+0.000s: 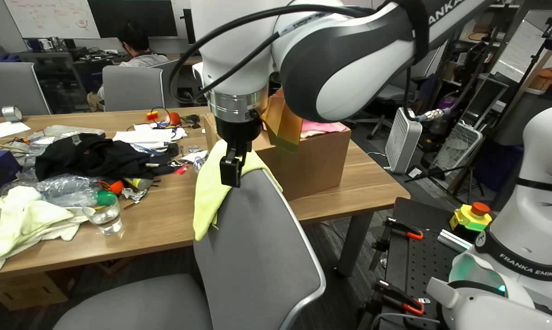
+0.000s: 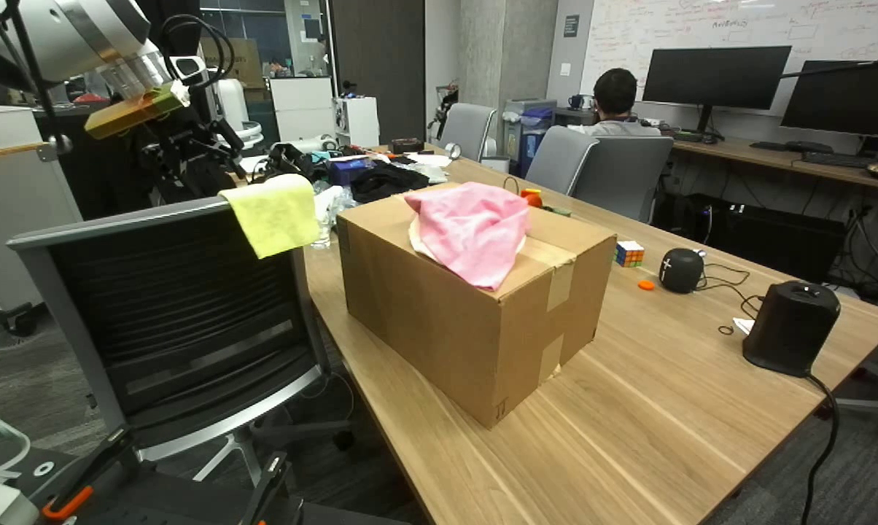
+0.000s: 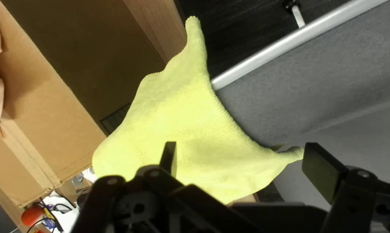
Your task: Move all the towels from the headrest to the top of the sealed cardboard box
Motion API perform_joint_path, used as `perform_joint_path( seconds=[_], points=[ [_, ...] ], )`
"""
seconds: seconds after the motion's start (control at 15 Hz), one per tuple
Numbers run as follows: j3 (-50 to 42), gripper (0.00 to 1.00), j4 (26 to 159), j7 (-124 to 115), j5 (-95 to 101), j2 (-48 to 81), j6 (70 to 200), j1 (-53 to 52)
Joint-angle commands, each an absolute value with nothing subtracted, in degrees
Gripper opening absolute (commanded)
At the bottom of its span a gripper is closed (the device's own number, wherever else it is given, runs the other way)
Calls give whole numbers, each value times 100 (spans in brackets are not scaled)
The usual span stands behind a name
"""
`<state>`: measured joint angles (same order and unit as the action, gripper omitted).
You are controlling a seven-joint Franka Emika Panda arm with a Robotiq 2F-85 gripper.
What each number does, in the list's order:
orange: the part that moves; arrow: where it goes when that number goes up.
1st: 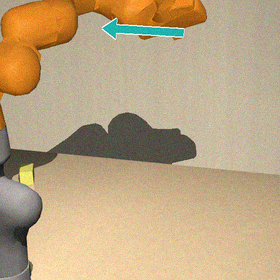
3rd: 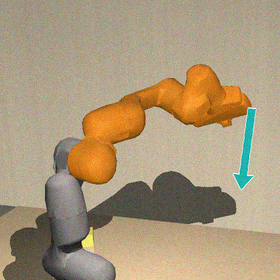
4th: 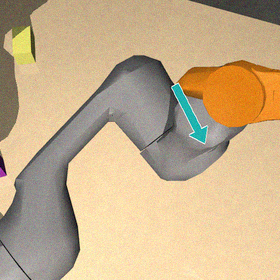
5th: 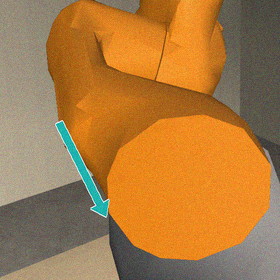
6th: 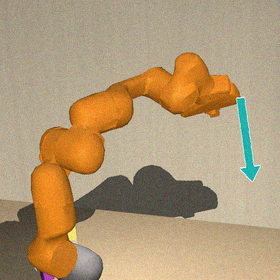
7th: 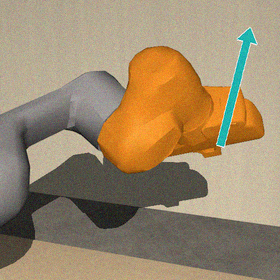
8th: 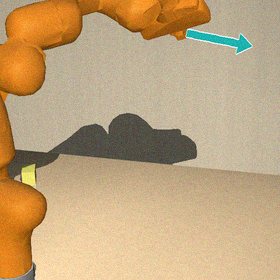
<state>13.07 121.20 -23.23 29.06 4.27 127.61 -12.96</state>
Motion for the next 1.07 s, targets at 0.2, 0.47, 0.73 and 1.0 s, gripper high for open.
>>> perform_joint_path(
  seconds=[0.2, 0.47, 0.73, 1.0],
  points=[
    [1083, 100, 11742, -2776, 3389, 764, 12748, -1368],
    [944, 100, 11644, -3017, 3676, 906, 12707, -1362],
    [867, 100, 11585, -3085, 3677, 993, 12683, -1366],
    [839, 100, 11586, -3075, 3620, 1008, 12677, -1359]
  ],
)
